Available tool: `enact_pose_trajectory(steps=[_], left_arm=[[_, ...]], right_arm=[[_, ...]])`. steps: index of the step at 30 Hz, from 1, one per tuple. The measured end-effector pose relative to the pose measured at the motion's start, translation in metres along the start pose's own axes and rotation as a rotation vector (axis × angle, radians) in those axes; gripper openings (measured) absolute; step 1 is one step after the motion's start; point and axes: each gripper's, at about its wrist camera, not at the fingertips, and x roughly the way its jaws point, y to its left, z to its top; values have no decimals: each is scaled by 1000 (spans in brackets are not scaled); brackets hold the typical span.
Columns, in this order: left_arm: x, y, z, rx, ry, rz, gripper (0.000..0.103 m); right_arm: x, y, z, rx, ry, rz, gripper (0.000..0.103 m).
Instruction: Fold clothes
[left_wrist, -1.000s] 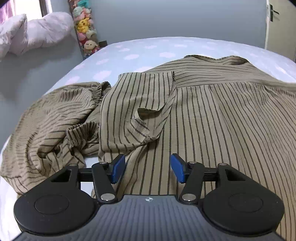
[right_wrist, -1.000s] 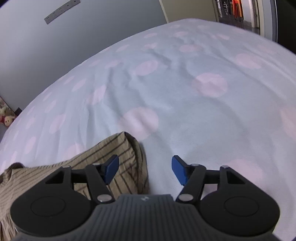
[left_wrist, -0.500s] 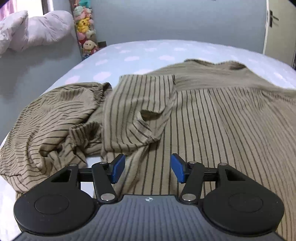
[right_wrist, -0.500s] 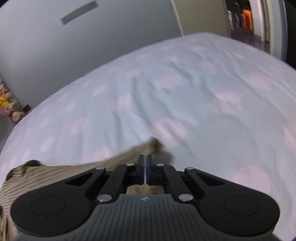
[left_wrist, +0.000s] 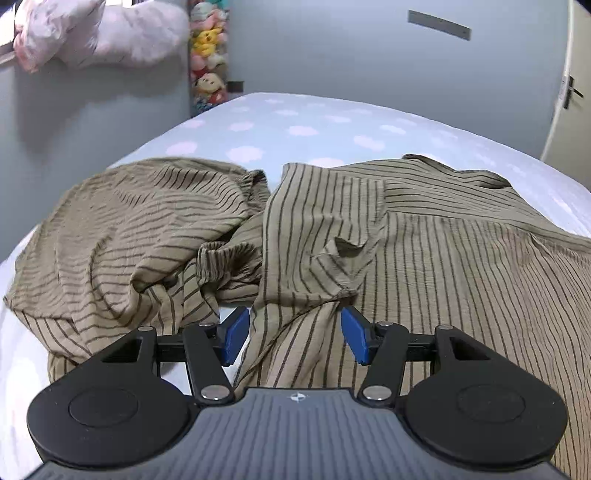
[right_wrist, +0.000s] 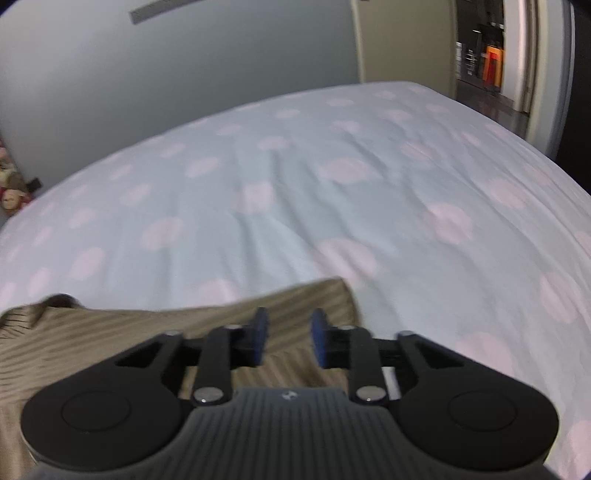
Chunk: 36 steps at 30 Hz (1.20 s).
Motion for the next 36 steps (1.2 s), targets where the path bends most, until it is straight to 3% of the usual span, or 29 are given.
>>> enact_pose_trajectory(steps=[7,11,12,13,15,21,30,36], left_arm=[[22,-14,-5,35,34,24,53],[30,-23,-8,73,38,24,53],[31,-24,-9,82,41,24,53],[33,-26,-10,92,45,23,53],[34,-29,-11,113,49,23,53],[21,-19,-9,83,20,-8,53],[-7,9,0,-64,-35,-87,53],[-13,17,3,-106,-49,-102,53]], right_arm=[[45,-37,-11,29,46,-33,55],[61,-46,-21,59,52,-2,53],[61,-44,-23,49,41,1,48],[62,-43,-25,38,29,3,31],[58,-39,-24,36,21,7,7],[29,-14,-10,8,-22,43,3],[-30,75,2,-143,-86,130,2],[-23,125,-19,-220,-52,156,2]])
